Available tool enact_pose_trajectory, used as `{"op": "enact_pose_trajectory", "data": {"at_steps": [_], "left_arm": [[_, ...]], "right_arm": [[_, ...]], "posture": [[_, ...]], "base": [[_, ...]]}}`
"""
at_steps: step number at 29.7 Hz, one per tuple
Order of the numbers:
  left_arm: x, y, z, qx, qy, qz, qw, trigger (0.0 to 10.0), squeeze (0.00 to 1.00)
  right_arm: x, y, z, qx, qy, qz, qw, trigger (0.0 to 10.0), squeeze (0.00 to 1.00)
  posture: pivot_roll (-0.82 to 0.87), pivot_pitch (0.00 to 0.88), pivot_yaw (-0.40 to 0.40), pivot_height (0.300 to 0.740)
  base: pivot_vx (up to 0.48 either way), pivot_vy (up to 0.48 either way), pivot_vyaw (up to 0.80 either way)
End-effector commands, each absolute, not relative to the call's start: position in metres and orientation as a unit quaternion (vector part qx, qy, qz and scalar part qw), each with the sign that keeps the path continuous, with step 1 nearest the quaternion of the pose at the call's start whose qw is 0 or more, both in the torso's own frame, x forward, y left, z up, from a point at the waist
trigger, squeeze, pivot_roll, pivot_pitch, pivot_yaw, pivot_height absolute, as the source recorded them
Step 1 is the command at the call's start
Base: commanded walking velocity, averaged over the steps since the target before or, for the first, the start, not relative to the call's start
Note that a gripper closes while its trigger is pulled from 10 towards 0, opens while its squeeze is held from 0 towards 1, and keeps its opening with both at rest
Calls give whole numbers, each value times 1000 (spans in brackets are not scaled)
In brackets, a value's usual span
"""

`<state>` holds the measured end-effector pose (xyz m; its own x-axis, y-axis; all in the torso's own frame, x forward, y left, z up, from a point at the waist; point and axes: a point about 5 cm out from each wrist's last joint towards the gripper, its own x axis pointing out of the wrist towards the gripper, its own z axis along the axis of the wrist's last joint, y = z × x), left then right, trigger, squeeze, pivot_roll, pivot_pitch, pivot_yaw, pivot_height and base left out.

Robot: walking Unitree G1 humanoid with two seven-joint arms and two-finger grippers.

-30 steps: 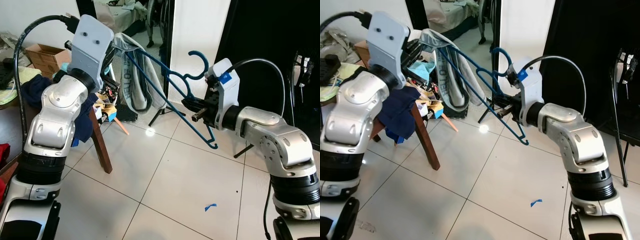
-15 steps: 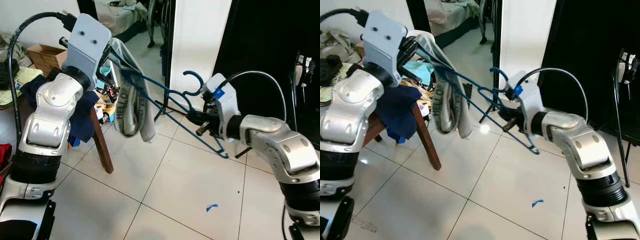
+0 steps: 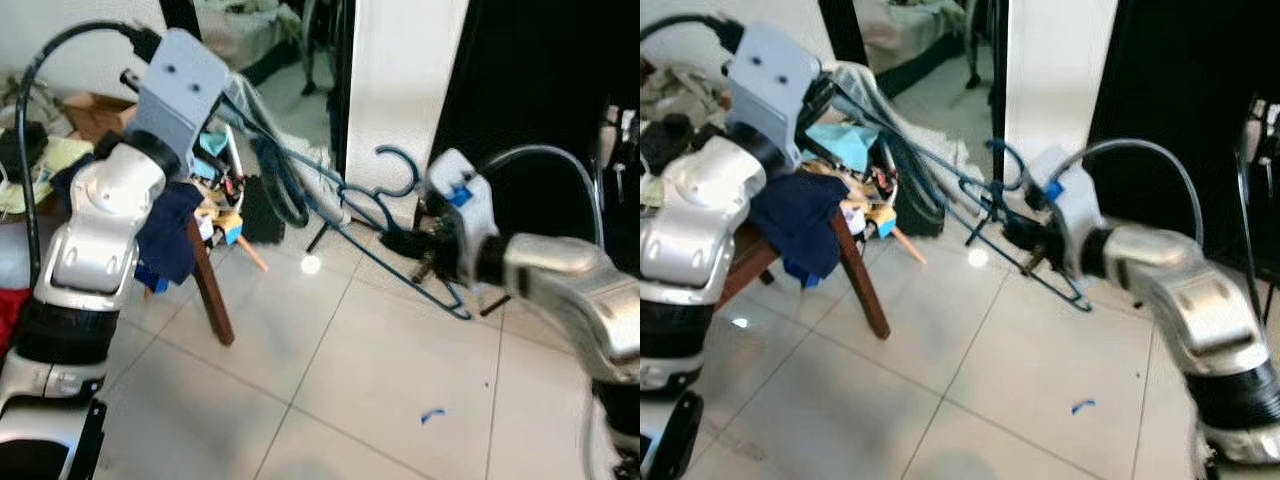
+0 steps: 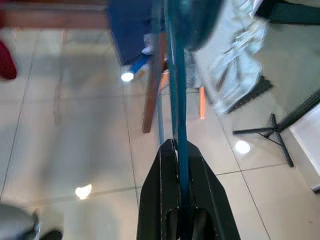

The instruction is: Hang hanger

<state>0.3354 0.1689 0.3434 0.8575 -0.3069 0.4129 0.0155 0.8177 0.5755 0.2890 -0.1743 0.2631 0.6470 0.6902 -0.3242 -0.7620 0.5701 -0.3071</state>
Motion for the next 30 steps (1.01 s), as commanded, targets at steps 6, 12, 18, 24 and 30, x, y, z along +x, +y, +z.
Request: {"op": "enact_pose_trajectory", "data": {"at_steps": [6, 12, 18, 24, 30], "left_arm": [[336, 168, 347, 299, -259, -91, 914, 10000, 0], [337, 167, 348, 299, -262, -93, 913, 10000, 0], [337, 167, 350, 296, -264, -95, 913, 10000, 0], [335, 164, 353, 281, -269, -101, 915, 10000, 0], [333, 159, 354, 268, -273, -110, 917, 10000, 0]], "right_arm": [[269, -182, 272, -233, 66, 475, 846, 10000, 0], [259, -187, 274, -237, 66, 500, 830, 10000, 0], [263, -190, 273, -244, 67, 485, 837, 10000, 0], [275, -190, 272, -248, 65, 450, 855, 10000, 0], [288, -186, 273, -246, 48, 418, 873, 10000, 0]], "posture": [[-3, 95, 88, 740], [-3, 95, 90, 740], [-2, 93, 90, 740], [3, 91, 89, 740], [5, 90, 91, 740]], "base": [[0, 0, 0], [0, 0, 0], [0, 0, 0], [0, 0, 0], [0, 0, 0]]}}
